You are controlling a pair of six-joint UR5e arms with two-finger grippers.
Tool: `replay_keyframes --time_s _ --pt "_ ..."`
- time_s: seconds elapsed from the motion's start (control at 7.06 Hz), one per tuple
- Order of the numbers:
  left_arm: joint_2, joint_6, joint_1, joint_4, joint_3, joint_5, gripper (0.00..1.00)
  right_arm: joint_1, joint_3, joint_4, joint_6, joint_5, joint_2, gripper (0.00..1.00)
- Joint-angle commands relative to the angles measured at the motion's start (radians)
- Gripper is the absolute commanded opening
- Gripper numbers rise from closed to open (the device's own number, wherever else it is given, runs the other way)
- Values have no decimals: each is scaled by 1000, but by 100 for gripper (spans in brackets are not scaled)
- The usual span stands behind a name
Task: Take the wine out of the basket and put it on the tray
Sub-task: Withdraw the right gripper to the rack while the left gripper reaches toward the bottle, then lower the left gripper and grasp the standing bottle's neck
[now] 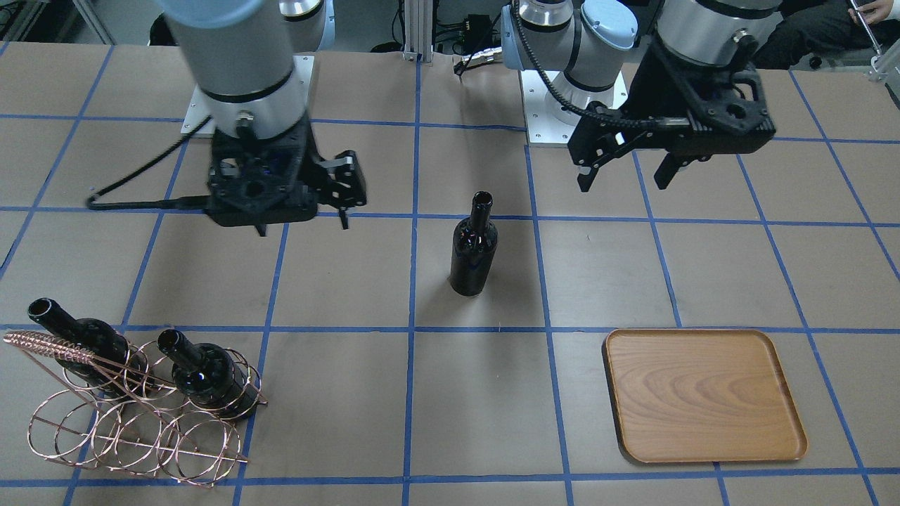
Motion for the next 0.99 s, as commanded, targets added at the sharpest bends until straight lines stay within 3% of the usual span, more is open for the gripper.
replay_keyframes --time_s 0.0,0.42,0.57,0.71,0.85 --pt "-60 -195 -135 30 -75 -4 100 -170 8 45 -179 -6 -58 100" --pt "-71 -198 -211 47 -200 -68 100 -171 52 47 -169 -9 -98 100" --pt "-71 -191 -211 70 -204 -70 93 -162 57 57 -130 -9 -107 100" --pt "-71 -174 -211 75 -205 -69 73 -137 55 60 -121 -9 -113 100" --pt "-62 -116 -199 78 -201 -64 60 -133 60 60 -121 -9 -118 100"
